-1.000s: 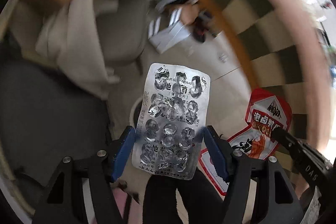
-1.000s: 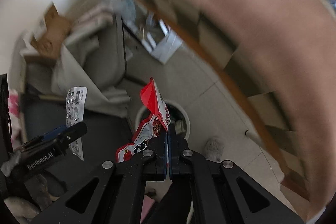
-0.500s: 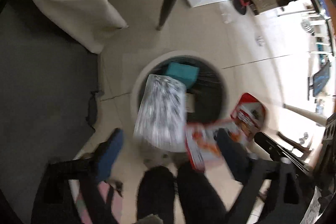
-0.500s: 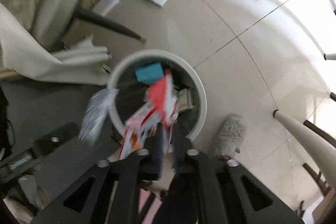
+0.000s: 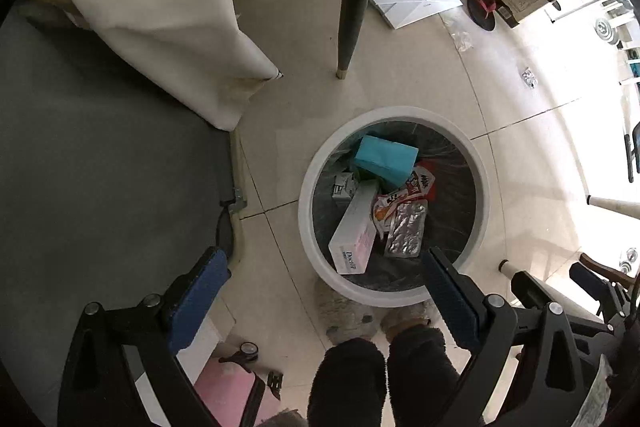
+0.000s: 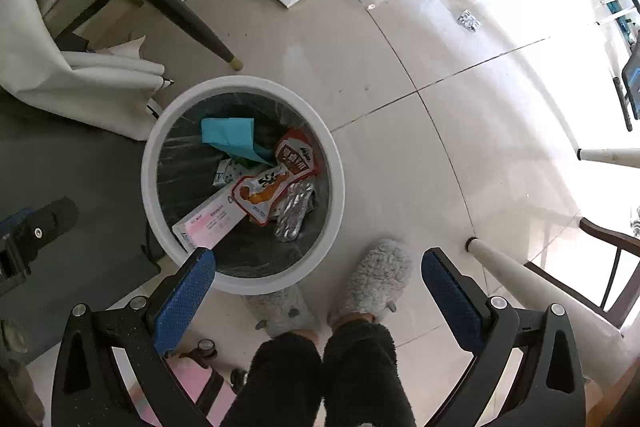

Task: Collect trash
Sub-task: 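Open both tools to drop the blister pack and wrapper into the bin, then swing both tools back up over the table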

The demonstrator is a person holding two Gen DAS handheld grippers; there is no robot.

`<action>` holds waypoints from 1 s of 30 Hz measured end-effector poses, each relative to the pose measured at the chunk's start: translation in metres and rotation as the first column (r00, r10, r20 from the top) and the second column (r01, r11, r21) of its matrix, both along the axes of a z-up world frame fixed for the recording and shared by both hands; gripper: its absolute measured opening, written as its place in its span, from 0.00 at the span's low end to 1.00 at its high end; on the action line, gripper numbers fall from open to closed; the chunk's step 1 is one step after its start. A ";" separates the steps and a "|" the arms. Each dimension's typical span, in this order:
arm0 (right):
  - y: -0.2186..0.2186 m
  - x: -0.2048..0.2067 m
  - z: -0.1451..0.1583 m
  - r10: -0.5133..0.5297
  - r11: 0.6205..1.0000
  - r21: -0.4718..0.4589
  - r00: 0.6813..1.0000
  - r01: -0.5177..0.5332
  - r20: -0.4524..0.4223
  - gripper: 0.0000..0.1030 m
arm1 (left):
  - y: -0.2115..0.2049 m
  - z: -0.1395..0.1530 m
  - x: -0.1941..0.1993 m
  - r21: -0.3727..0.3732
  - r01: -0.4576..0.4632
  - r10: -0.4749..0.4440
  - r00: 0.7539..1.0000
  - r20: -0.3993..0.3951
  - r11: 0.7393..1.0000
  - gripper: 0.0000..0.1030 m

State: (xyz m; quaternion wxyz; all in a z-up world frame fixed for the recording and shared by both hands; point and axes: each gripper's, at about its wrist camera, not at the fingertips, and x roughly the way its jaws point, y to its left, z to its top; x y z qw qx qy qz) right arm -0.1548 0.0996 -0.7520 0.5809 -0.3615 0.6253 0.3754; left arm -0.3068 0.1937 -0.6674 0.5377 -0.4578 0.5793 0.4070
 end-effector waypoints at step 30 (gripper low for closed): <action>-0.043 -0.020 0.296 0.032 0.988 0.150 0.998 -0.039 0.048 1.00 | -0.046 0.259 -0.019 0.140 0.002 -0.003 1.000 0.008 0.990 0.96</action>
